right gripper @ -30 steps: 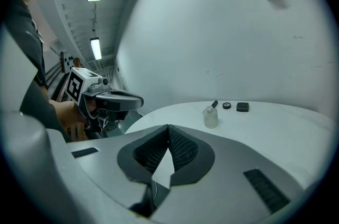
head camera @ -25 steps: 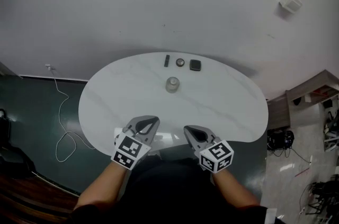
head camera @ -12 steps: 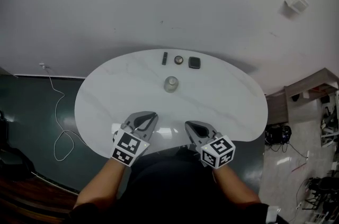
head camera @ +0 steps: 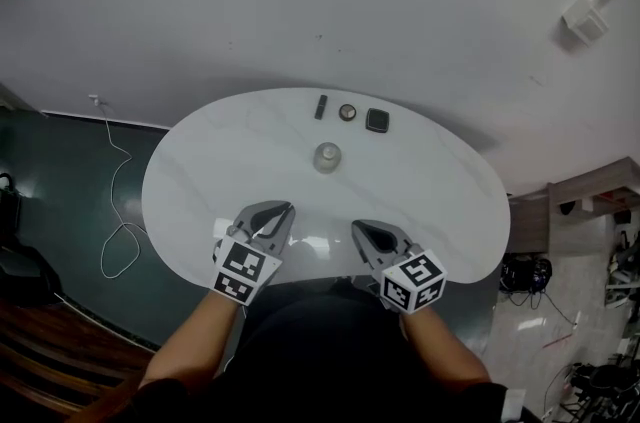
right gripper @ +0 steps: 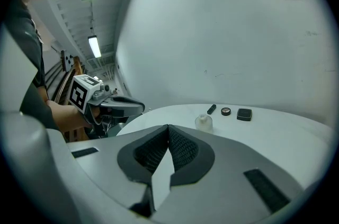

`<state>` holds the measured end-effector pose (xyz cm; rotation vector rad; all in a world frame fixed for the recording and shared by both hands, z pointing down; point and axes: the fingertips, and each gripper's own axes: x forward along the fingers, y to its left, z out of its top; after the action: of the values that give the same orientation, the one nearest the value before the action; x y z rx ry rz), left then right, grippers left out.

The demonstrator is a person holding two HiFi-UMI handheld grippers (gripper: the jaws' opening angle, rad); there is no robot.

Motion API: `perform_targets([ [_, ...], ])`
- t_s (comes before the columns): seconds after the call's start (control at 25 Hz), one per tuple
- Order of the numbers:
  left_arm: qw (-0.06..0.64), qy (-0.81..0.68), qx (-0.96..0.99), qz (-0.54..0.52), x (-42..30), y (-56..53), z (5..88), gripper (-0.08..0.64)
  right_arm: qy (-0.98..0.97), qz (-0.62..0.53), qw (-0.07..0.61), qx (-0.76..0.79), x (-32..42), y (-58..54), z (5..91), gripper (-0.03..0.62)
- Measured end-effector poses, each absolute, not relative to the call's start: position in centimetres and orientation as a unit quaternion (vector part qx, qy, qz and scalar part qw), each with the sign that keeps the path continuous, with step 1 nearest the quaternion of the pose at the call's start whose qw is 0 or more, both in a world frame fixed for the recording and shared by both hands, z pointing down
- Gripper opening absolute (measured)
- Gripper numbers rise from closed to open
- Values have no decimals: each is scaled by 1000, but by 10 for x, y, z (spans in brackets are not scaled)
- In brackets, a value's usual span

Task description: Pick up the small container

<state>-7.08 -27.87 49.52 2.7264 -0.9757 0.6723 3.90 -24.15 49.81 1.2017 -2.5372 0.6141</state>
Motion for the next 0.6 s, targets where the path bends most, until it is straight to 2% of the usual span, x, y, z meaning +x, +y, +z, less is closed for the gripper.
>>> perform_targets([
  [0.08,88,-334,909,233,-68,-284,503,18,-877,211,132,411,44,-243,499,-5],
  [0.2,85,-341,904,242,-63,-295,514,85,-878,210,127,412,54,-245,500,-5],
  [0.44,77,-348,899,256,-45,-322,538,151,-874,219,124,417,72,-242,506,-5],
  [0.6,88,-343,890,286,-32,-342,568,164,-870,224,123,423,82,-239,509,-5],
])
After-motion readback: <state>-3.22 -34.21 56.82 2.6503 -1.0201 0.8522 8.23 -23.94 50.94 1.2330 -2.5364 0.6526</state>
